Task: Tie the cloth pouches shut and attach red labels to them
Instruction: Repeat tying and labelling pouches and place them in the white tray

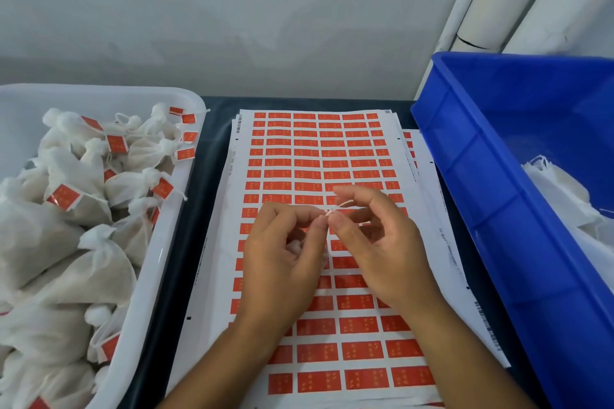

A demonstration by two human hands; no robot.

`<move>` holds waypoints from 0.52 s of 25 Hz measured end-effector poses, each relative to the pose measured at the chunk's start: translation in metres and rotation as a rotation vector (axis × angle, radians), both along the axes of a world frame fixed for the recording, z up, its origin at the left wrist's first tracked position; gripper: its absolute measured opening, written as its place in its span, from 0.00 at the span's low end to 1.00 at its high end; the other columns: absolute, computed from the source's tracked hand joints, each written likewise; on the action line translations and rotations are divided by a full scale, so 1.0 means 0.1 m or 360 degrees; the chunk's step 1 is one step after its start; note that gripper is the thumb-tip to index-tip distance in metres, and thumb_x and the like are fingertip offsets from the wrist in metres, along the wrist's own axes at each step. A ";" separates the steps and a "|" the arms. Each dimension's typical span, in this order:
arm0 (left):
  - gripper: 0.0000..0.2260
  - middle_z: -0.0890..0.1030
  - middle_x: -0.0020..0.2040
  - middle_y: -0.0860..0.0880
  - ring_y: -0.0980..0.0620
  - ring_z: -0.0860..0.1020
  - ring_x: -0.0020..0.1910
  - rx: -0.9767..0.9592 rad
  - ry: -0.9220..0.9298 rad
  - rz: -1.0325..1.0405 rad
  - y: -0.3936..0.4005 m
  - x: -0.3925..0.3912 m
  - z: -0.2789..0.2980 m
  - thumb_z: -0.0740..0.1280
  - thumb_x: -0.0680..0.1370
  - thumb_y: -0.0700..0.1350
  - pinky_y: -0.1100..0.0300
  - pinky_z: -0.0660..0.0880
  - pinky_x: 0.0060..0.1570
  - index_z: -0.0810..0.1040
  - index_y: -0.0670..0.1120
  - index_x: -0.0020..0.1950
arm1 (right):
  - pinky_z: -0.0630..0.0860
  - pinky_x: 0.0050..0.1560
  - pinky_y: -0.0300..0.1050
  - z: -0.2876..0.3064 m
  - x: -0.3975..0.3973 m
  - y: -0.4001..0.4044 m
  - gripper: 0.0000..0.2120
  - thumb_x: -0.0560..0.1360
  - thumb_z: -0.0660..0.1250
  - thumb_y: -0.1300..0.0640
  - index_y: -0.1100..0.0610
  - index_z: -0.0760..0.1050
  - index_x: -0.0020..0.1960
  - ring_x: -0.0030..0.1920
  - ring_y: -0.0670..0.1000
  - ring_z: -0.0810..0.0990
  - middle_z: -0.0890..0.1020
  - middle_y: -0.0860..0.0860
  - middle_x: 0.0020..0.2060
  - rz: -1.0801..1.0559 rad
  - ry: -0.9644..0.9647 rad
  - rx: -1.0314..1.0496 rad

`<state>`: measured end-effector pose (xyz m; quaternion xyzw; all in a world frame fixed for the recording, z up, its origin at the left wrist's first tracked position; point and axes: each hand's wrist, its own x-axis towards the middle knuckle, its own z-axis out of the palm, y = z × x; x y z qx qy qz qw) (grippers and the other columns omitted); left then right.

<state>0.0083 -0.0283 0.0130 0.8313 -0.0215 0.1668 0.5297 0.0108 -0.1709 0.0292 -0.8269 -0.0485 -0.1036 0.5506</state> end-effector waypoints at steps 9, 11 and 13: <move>0.15 0.77 0.53 0.65 0.59 0.79 0.55 -0.0113 0.0121 -0.0266 0.05 0.01 -0.02 0.73 0.76 0.53 0.72 0.77 0.46 0.73 0.63 0.59 | 0.81 0.50 0.36 0.04 0.02 0.00 0.06 0.80 0.67 0.45 0.45 0.80 0.52 0.51 0.46 0.84 0.84 0.39 0.46 -0.0013 -0.0135 0.0030; 0.20 0.77 0.56 0.65 0.61 0.78 0.56 -0.0096 0.0112 -0.0234 0.05 0.02 -0.03 0.75 0.76 0.51 0.72 0.78 0.48 0.71 0.64 0.63 | 0.81 0.49 0.36 0.14 0.04 0.05 0.08 0.80 0.65 0.45 0.47 0.80 0.52 0.51 0.46 0.83 0.83 0.40 0.45 -0.0013 -0.0180 0.0003; 0.22 0.77 0.58 0.65 0.61 0.79 0.57 -0.0114 0.0109 -0.0202 0.06 0.03 -0.01 0.75 0.76 0.55 0.69 0.79 0.50 0.70 0.64 0.66 | 0.79 0.48 0.32 0.27 0.06 0.15 0.07 0.79 0.65 0.45 0.46 0.78 0.52 0.51 0.45 0.83 0.82 0.39 0.45 0.0010 -0.0255 -0.0050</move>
